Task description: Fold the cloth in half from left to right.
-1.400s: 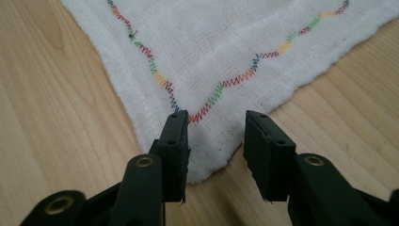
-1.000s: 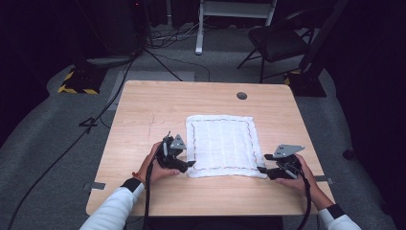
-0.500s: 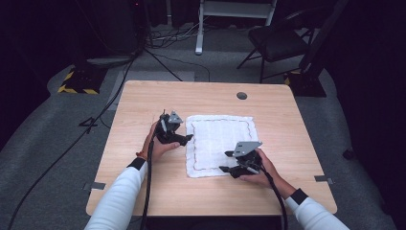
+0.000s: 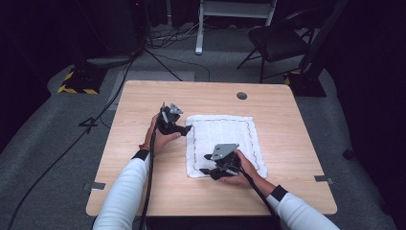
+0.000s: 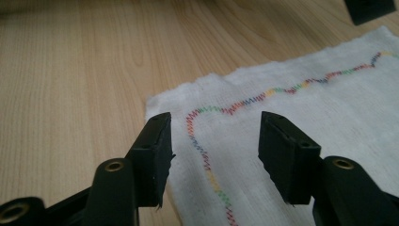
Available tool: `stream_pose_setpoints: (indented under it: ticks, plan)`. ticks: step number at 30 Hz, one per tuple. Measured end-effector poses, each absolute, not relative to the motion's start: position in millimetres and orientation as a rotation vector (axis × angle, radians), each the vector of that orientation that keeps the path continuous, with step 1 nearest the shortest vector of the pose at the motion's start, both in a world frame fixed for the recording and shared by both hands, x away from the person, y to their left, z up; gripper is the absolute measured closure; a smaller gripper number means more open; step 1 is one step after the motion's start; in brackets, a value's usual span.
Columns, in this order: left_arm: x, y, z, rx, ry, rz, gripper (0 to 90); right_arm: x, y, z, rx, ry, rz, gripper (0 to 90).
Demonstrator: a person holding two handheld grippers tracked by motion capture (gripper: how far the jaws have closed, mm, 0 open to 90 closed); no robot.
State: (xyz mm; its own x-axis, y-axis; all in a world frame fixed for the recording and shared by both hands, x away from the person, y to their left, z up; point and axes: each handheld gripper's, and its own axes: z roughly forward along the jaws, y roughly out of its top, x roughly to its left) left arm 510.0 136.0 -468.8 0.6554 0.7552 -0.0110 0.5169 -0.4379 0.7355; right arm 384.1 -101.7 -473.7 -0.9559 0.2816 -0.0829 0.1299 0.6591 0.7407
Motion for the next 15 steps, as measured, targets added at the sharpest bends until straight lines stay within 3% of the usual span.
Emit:
stream_pose_setpoints:
  ticks: [15]
  plan:
    - [542, 116, -484, 2.164, 1.074, 0.444, 20.5, 369, -55, -493, 0.245, 2.727, 1.159, 54.8]
